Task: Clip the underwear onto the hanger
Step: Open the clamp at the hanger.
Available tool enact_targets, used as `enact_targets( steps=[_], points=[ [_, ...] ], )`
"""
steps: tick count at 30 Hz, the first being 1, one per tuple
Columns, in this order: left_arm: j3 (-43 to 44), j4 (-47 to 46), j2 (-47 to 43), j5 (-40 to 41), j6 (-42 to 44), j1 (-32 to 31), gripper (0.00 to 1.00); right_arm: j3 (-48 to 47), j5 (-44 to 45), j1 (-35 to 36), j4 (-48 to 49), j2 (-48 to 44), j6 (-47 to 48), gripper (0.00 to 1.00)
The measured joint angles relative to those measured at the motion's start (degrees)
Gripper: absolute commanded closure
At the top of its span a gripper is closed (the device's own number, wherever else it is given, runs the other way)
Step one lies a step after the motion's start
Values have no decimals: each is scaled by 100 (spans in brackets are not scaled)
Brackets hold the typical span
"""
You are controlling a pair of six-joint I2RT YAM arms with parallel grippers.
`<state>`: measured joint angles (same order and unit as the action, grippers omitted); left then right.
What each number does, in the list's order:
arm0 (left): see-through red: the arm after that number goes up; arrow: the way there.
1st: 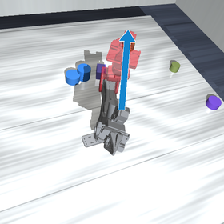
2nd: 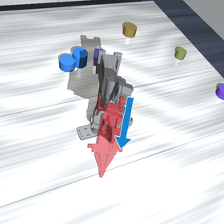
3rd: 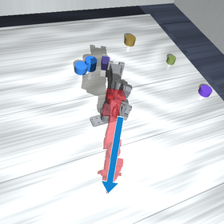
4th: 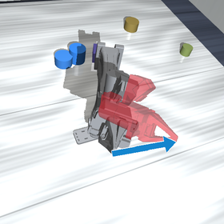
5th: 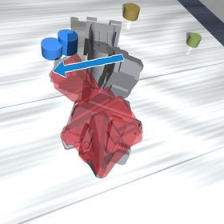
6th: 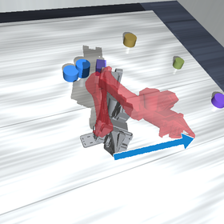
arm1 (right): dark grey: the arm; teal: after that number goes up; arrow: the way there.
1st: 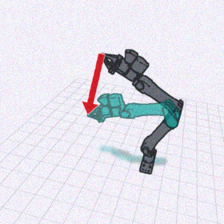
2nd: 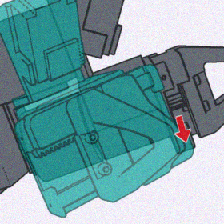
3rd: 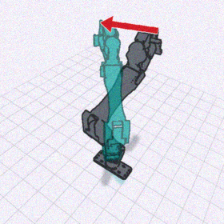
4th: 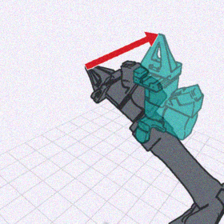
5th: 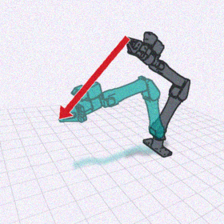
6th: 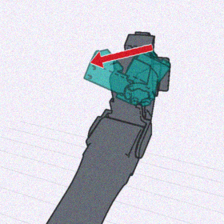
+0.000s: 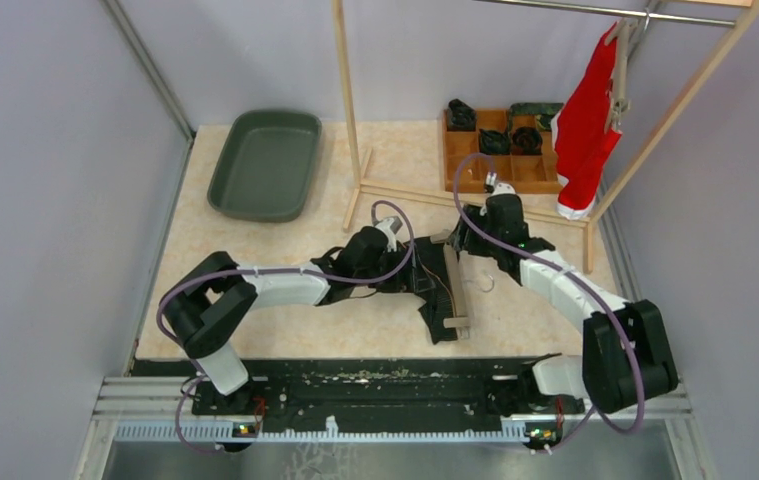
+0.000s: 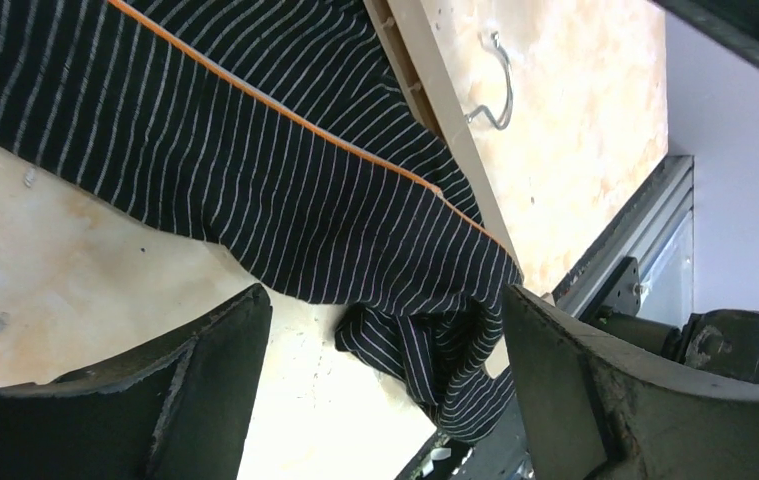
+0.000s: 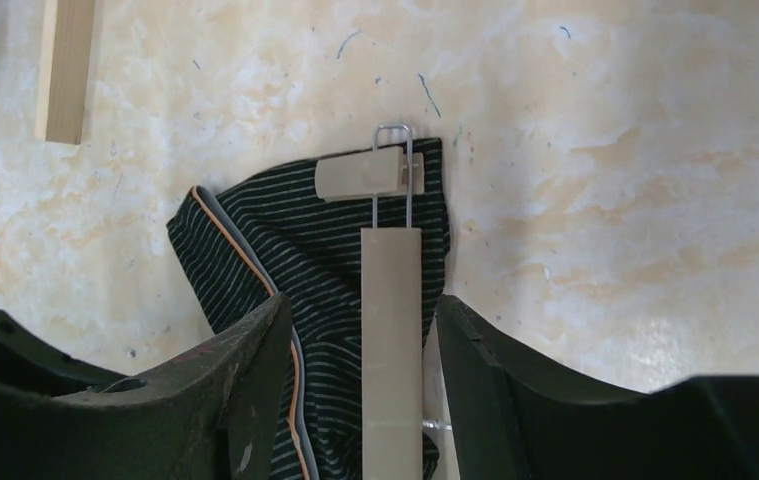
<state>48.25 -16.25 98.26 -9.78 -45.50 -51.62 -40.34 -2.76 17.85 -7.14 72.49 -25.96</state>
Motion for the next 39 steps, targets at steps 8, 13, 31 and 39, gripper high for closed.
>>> enact_targets(
  steps=[8,13,31,39],
  points=[
    [210,144,-39,229,221,-2,11,-341,-197,2,166,726,140,44],
    [273,247,-37,358,315,-2,11,-367,-212,17,122,892,271,43],
    [916,940,-39,752,708,-2,1,-372,-151,269,-81,1408,393,47],
    [927,1019,-35,776,807,-4,1,-372,-144,278,-103,1567,372,84]
  ],
)
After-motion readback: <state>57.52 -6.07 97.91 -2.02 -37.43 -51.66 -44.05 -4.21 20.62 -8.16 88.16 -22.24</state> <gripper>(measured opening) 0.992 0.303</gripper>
